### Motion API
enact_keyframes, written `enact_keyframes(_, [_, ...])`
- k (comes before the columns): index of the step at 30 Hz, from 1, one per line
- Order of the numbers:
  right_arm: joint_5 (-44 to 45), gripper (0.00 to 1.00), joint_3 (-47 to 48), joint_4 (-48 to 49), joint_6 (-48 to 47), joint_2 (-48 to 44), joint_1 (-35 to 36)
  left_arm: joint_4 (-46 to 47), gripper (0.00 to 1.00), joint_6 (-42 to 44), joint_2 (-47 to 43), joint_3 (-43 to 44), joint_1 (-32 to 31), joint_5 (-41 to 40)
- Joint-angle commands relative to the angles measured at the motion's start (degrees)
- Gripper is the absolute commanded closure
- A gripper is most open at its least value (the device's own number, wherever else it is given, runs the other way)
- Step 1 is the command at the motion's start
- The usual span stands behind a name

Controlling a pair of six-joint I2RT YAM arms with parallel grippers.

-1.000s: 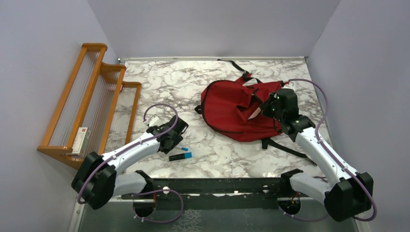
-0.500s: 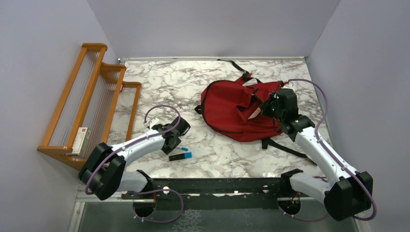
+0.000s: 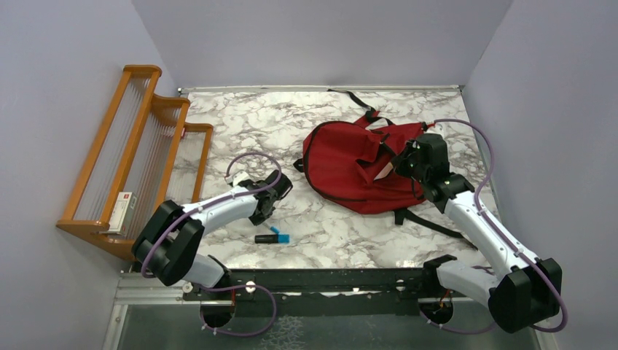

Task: Pack the student bag
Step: Pick up the stationery from the center of the board.

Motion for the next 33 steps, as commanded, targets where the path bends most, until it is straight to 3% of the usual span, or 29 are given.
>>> enact_keyframes(1, [1.36, 0.99, 1.19, -0.89, -0.21, -0.39, 0.04, 2.35, 0.91, 2.5, 1.52, -0.14, 0.98, 0.53])
enact_keyframes(10, [-0.5, 1.0, 0.33, -0.44, -0.15, -0.76, 0.04, 4.88, 1.0, 12.3, 4.37, 5.48, 4.97, -0.35])
enact_keyframes(17, [-1.31, 0.99, 0.63, -0.54, -0.75, -2.13, 0.04, 11.05, 1.0, 28.86, 3.08, 12.59, 7.35, 3.43])
enact_keyframes(22, [-1.83, 1.0, 1.59, -1.6, -0.8, -1.71, 0.04, 19.09, 1.0, 42.78, 1.1, 18.26, 6.99, 14.91])
enact_keyframes(29, [-1.19, 1.0, 5.74, -5.6, -4.05, -0.77, 0.04, 40.12, 1.0, 51.08, 2.56, 22.31, 3.21, 38.91])
enact_keyframes(33, [-0.78, 0.99, 5.71, -5.65, -3.66, -1.42, 0.04, 49.9, 1.0, 54.42, 6.65, 25.6, -1.43, 43.39])
